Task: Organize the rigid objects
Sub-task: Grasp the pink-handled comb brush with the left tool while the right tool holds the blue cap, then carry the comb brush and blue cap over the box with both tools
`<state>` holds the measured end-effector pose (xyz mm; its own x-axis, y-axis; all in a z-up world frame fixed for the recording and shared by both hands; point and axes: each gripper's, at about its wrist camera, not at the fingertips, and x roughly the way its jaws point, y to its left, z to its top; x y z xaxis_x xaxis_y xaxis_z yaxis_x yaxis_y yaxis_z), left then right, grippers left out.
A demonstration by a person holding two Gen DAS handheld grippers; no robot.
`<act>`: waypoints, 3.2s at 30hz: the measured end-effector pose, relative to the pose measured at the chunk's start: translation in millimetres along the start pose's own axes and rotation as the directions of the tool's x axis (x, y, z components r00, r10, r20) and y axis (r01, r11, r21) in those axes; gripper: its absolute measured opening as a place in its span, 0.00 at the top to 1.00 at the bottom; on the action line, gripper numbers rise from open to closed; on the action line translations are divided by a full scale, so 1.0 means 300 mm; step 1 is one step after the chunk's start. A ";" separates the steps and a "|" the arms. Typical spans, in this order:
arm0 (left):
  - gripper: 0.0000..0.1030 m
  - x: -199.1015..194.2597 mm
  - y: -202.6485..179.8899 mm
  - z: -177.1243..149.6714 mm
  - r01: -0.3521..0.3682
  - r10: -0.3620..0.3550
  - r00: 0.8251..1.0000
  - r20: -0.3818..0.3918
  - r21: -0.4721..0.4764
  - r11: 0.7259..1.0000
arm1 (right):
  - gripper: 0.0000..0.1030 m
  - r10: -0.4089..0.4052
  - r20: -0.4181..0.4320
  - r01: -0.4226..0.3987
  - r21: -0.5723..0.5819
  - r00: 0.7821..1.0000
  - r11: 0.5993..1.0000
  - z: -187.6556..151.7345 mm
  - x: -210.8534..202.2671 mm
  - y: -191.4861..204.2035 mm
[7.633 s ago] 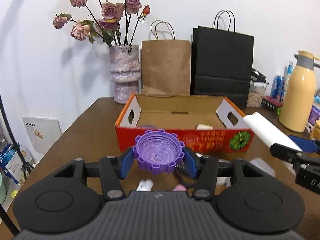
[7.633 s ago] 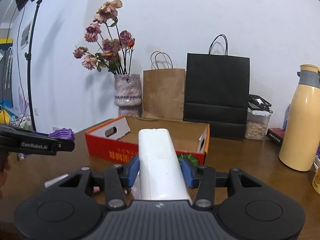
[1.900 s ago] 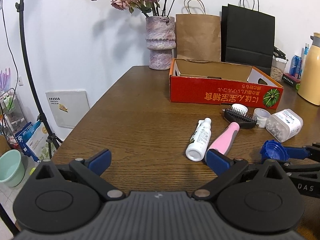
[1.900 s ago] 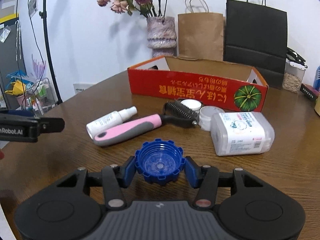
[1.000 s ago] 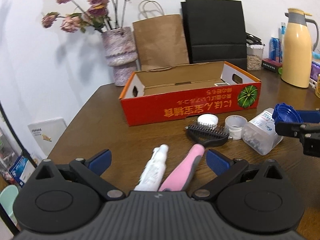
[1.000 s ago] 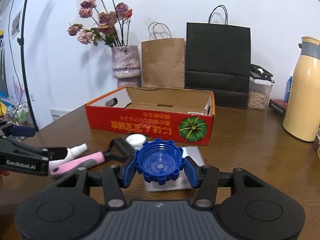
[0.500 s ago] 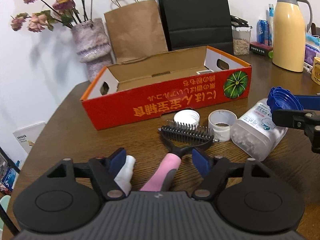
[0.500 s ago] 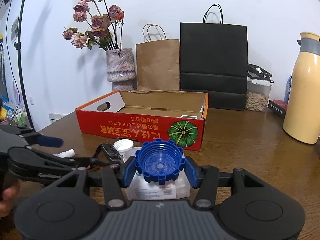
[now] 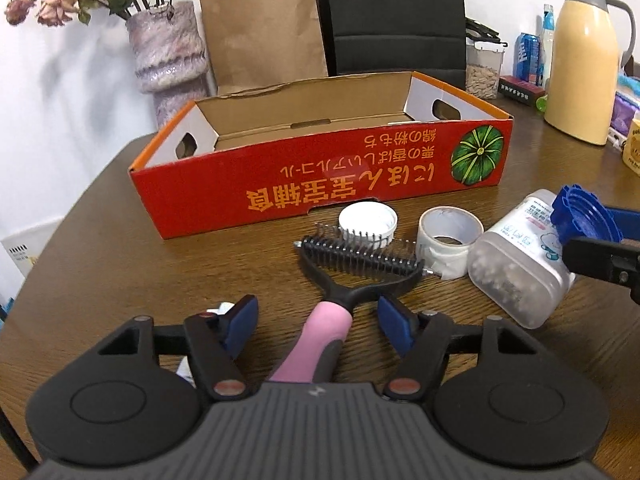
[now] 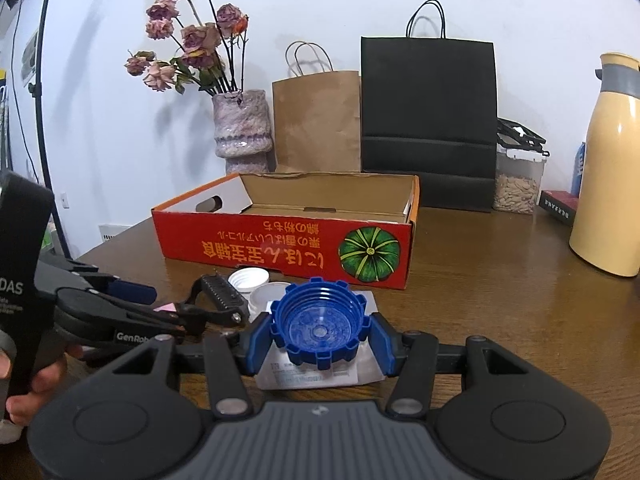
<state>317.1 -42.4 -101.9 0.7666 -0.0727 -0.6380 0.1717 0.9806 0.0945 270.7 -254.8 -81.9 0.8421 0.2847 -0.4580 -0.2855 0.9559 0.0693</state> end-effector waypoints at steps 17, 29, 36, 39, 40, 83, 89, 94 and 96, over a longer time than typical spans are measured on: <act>0.78 -0.042 0.031 -0.008 0.037 -0.035 0.999 0.026 -0.110 0.993 | 0.50 0.008 0.033 -0.007 -0.011 0.999 1.000 -0.013 -0.012 0.015; 0.79 -0.136 0.015 -0.013 0.017 0.001 0.992 0.129 -0.137 0.990 | 0.50 0.009 0.065 -0.009 -0.010 0.998 1.000 -0.012 -0.026 0.026; 0.79 -0.181 0.004 -0.010 0.013 0.013 0.985 0.171 -0.146 0.989 | 0.50 0.020 0.081 -0.019 -0.017 0.997 1.000 -0.005 -0.031 0.043; 0.79 -0.195 0.001 -0.005 0.008 0.020 0.983 0.183 -0.151 0.989 | 0.50 0.020 0.090 -0.018 -0.022 0.996 1.000 0.007 -0.034 0.050; 0.79 -0.198 -0.001 -0.001 0.004 0.025 0.982 0.187 -0.150 0.989 | 0.50 0.020 0.094 -0.018 -0.023 0.995 1.000 0.012 -0.036 0.051; 0.79 0.000 0.087 0.430 -0.028 0.096 0.947 0.307 -0.218 0.976 | 0.50 -0.013 0.155 0.012 0.003 0.988 1.000 0.402 0.317 -0.012; 0.79 0.084 0.113 0.477 -0.050 0.115 0.952 0.283 -0.227 0.973 | 0.50 -0.018 0.128 0.018 0.004 0.992 1.000 0.452 0.417 -0.041; 0.79 0.160 0.138 0.510 -0.064 0.125 0.958 0.259 -0.233 0.970 | 0.50 -0.016 0.089 0.016 -0.008 0.996 1.000 0.484 0.499 -0.047; 0.79 0.189 0.146 0.521 -0.067 0.126 0.961 0.246 -0.235 0.970 | 0.50 -0.017 0.072 0.018 -0.015 0.997 1.000 0.493 0.532 -0.049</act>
<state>464.7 -32.0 -14.4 0.9104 0.0089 -0.4136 -0.0302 0.9985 -0.0449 476.9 -212.7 -24.7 0.8777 0.2731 -0.3937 -0.2771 0.9597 0.0479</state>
